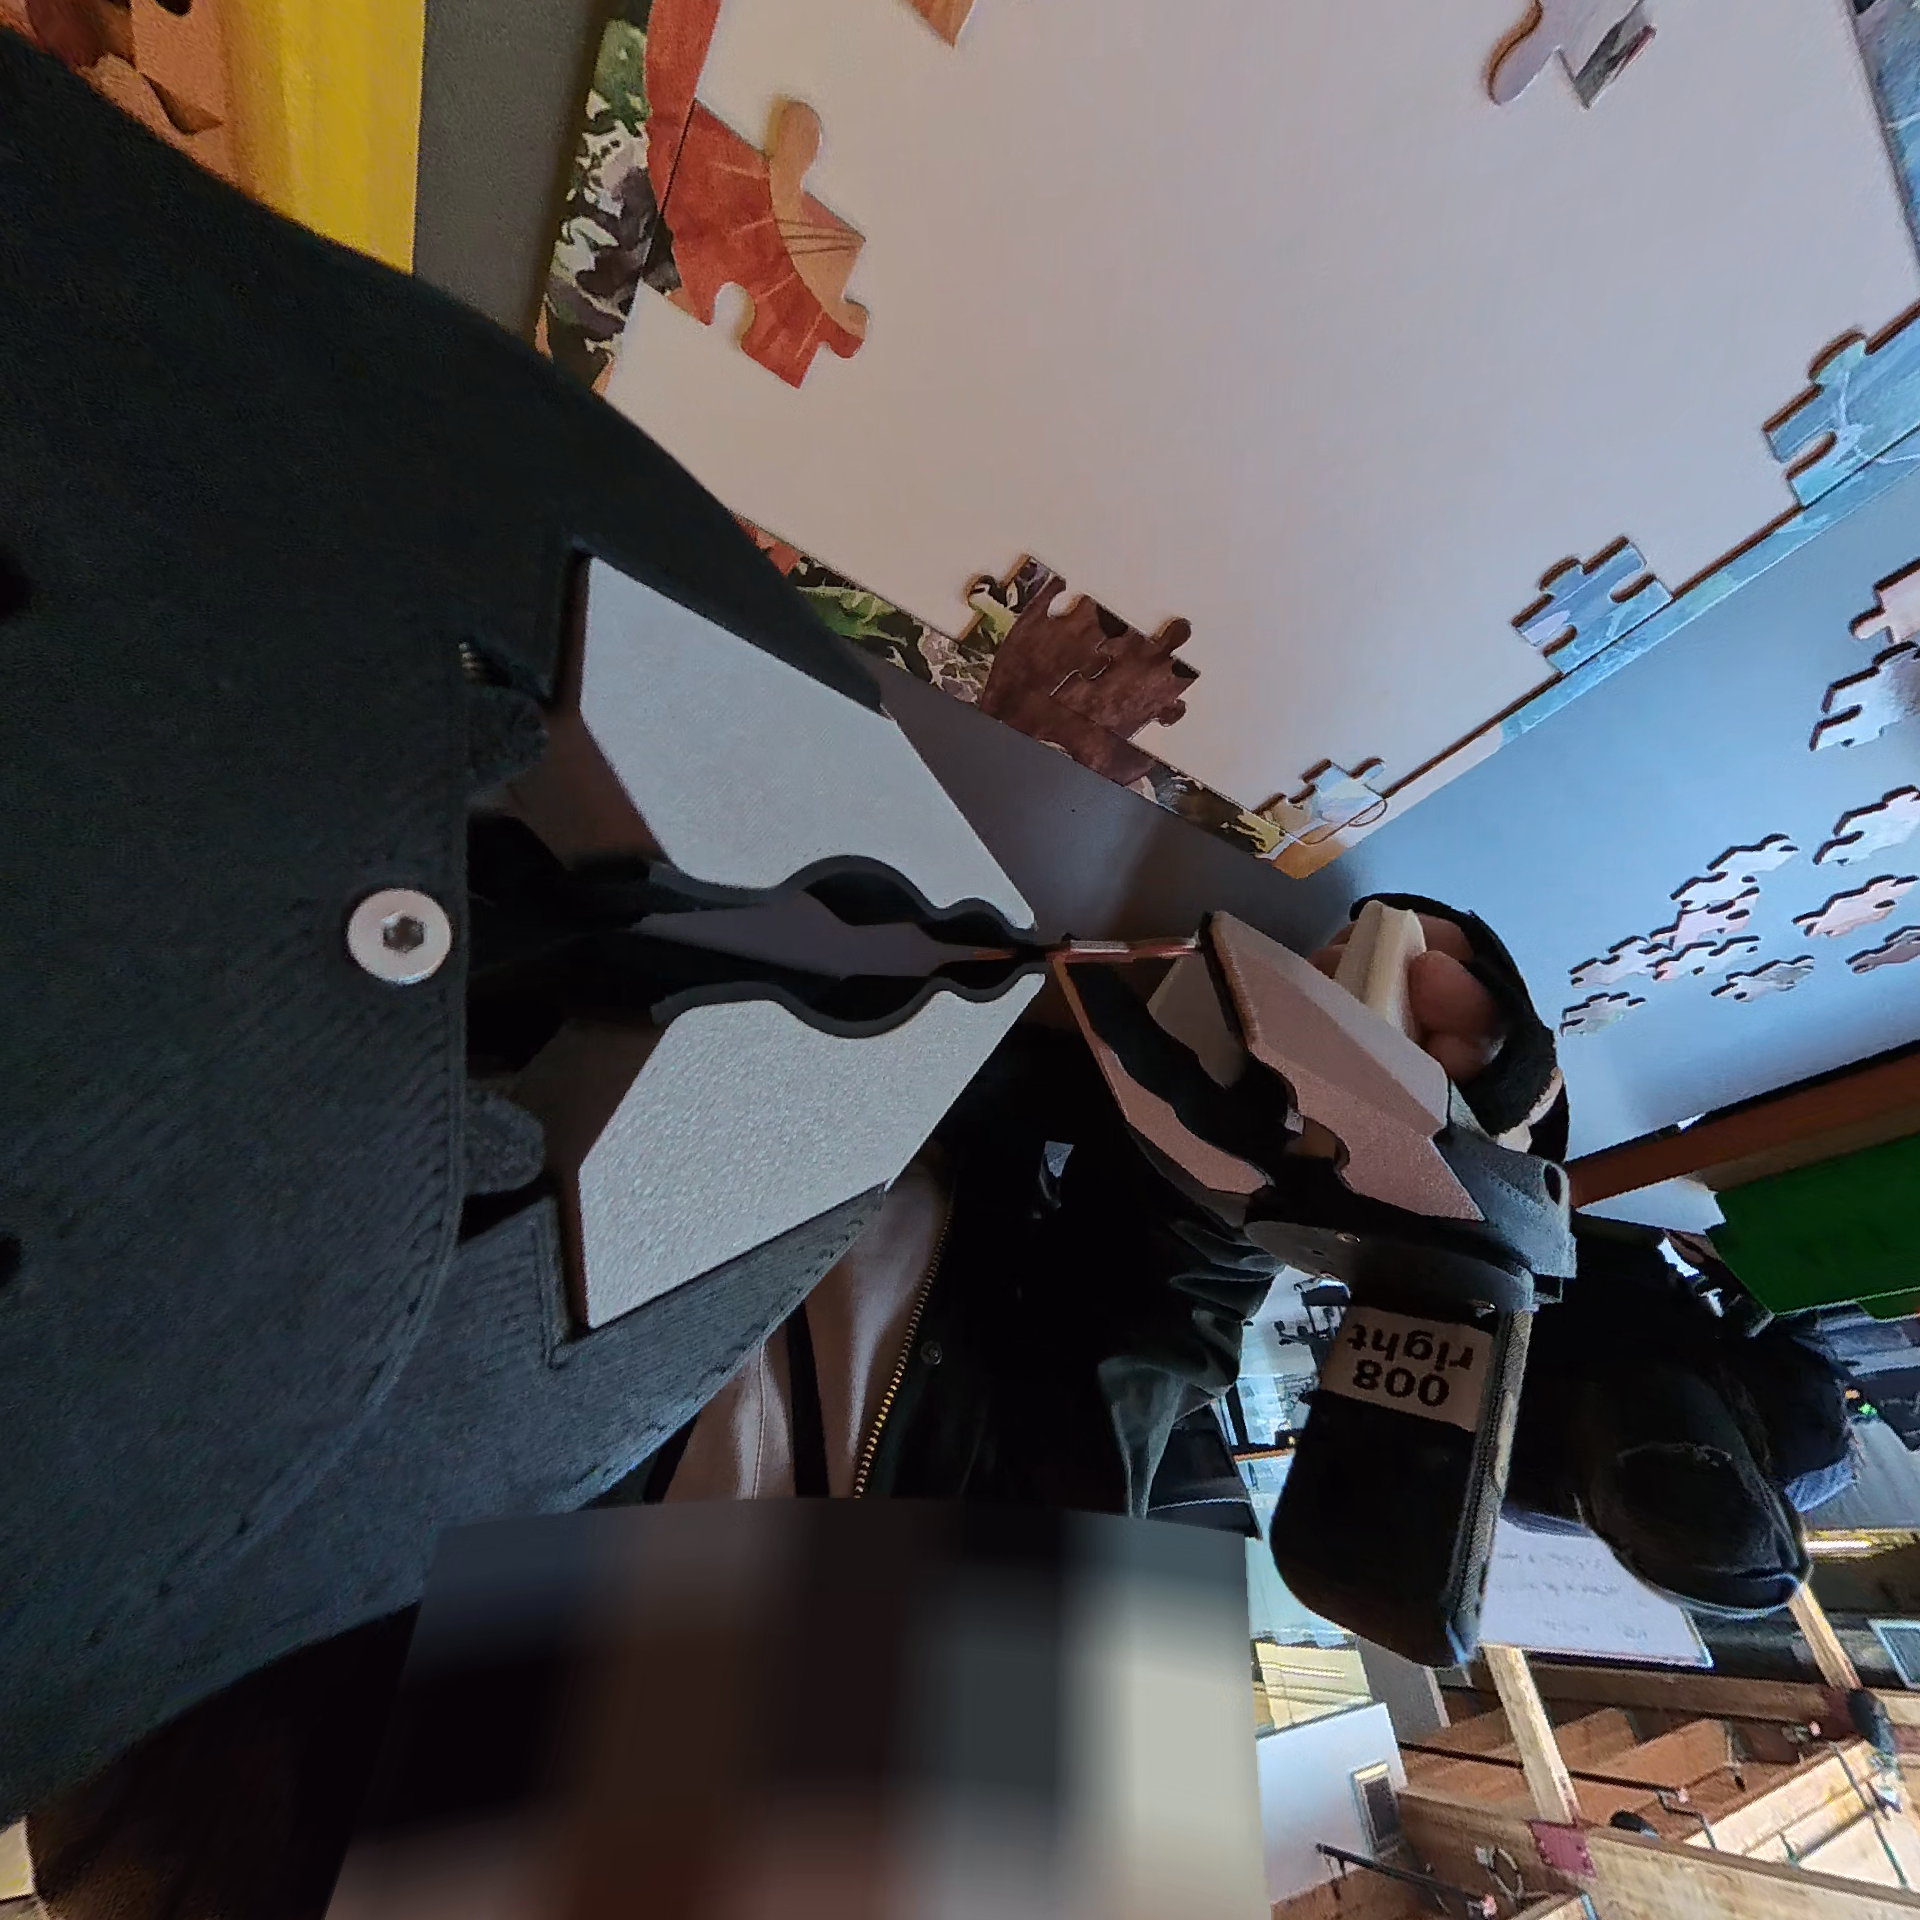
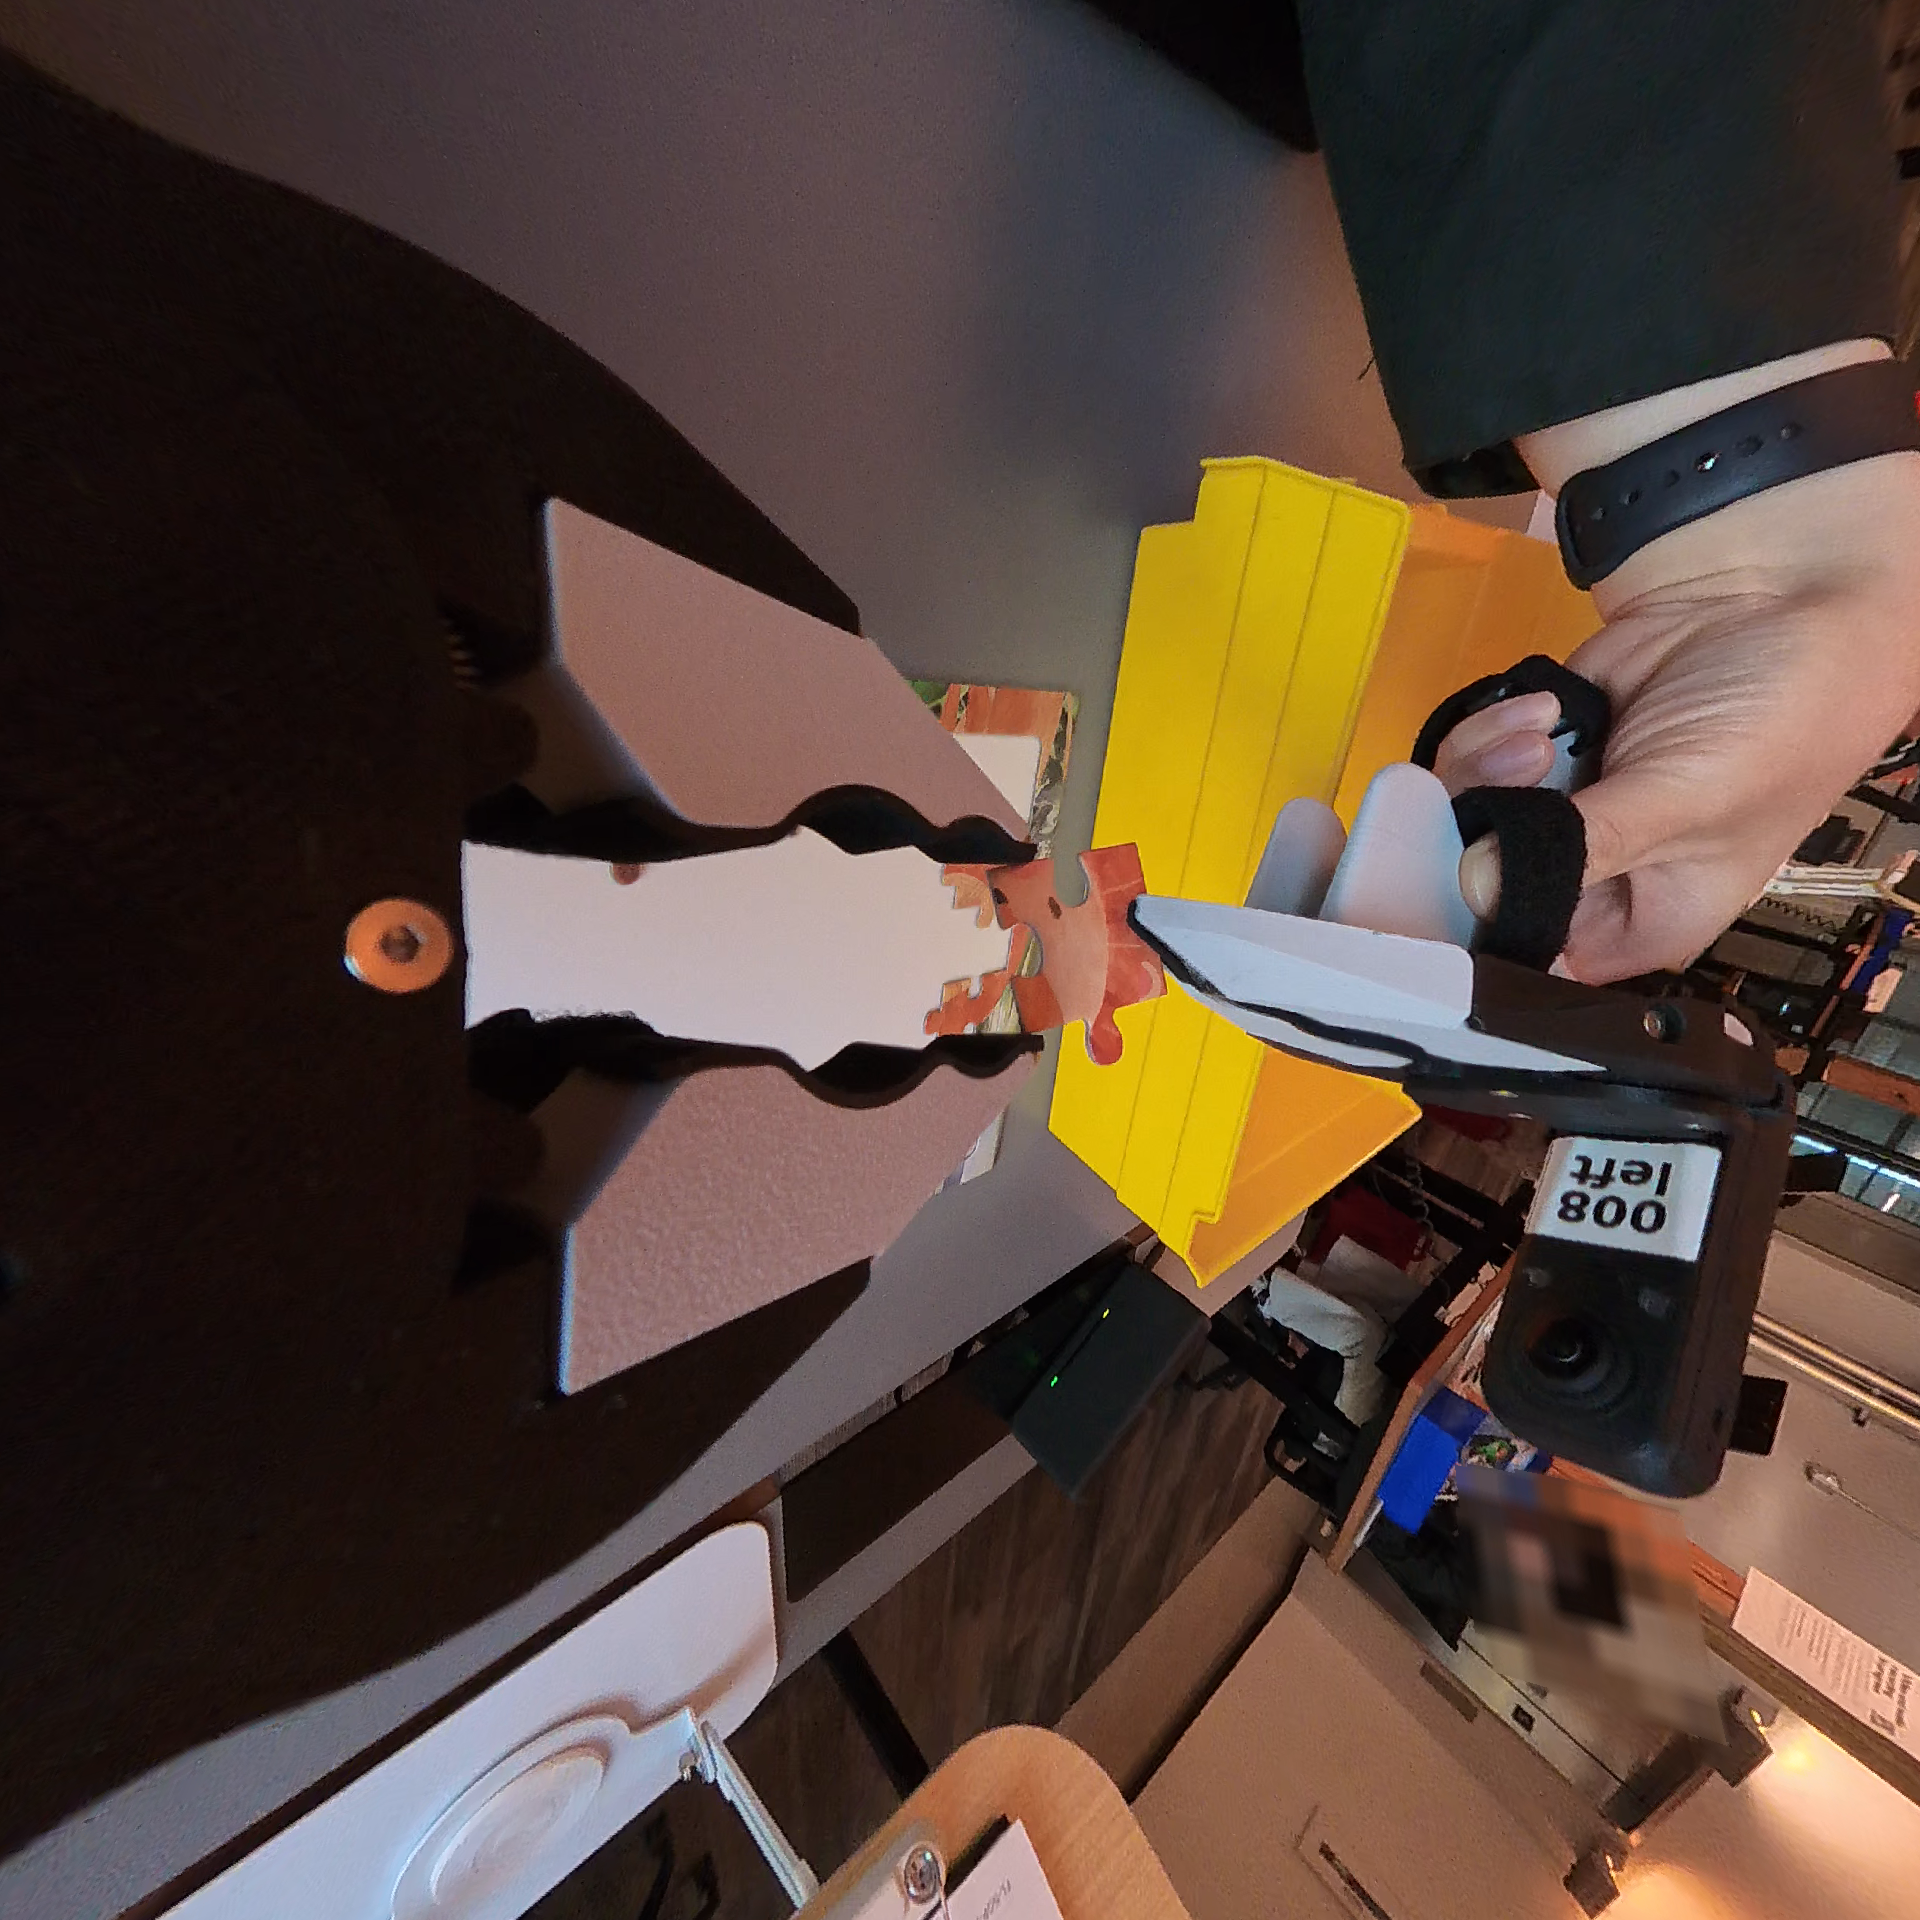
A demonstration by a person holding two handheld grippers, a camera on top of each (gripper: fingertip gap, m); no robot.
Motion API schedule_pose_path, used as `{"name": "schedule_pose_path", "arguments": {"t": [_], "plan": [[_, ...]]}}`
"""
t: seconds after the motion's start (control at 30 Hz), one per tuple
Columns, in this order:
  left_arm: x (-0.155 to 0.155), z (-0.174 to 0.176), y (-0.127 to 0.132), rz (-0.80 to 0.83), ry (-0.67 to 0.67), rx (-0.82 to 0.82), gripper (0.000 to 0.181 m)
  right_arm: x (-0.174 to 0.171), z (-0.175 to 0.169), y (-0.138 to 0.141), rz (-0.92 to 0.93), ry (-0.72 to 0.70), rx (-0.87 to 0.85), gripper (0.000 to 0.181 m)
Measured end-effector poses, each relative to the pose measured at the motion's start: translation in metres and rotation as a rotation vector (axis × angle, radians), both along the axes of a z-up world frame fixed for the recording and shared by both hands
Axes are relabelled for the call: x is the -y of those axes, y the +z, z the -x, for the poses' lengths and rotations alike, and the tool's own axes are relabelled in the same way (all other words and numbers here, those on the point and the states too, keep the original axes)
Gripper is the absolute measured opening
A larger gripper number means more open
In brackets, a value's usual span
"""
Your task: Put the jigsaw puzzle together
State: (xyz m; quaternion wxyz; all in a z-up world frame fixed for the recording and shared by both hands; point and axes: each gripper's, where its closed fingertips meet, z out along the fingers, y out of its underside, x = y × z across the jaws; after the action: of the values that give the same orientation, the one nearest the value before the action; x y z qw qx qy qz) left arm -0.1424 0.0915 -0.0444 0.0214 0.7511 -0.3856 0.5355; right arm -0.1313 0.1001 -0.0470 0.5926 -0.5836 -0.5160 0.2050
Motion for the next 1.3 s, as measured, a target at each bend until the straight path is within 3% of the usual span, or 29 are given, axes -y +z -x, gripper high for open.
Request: {"name": "schedule_pose_path", "arguments": {"t": [0.1, 0.2, 0.23, 0.3, 0.33, 0.67, 0.77, 0.9, 1.1, 1.3], "plan": [[-0.002, 0.003, -0.003, -0.015, 0.007, -0.02, 0.0, 0.001, 0.0, 0.001, 0.014, 0.01, -0.012, 0.032], [-0.001, 0.002, 0.001, -0.004, 0.003, 0.005, 0.0, 0.009, 0.002, 0.002, 0.041, 0.058, -0.014, 0.0], [-0.001, 0.002, 0.001, -0.004, -0.003, 0.007, 0.0, 0.006, 0.001, 0.003, 0.033, 0.035, -0.018, 0.006], [-0.001, 0.002, -0.003, -0.008, 0.0, -0.014, 0.0, -0.002, -0.002, 0.008, -0.007, -0.019, -0.027, 0.048], [-0.002, 0.002, -0.003, -0.004, 0.002, -0.013, 0.0, -0.001, -0.002, 0.008, -0.009, -0.013, -0.028, 0.05], [0.008, 0.002, -0.008, -0.007, -0.048, -0.039, 0.0, 0.001, 0.0, -0.006, -0.047, 0.0, 0.079, 0.045], [0.01, 0.0, -0.008, -0.01, -0.063, -0.04, 0.0, 0.004, 0.0, -0.01, -0.052, 0.016, 0.105, 0.033], [0.009, 0.0, -0.007, 0.005, -0.056, -0.032, 0.0, 0.004, 0.001, -0.01, -0.044, 0.013, 0.103, 0.032], [-0.024, 0.017, 0.021, -0.027, 0.132, 0.082, 0.009, -0.008, -0.005, -0.021, 0.053, -0.057, 0.124, 0.032], [-0.058, 0.055, 0.028, -0.091, 0.358, 0.046, 0.006, -0.031, 0.01, -0.053, 0.38, -0.189, 0.204, 0.032]]}}
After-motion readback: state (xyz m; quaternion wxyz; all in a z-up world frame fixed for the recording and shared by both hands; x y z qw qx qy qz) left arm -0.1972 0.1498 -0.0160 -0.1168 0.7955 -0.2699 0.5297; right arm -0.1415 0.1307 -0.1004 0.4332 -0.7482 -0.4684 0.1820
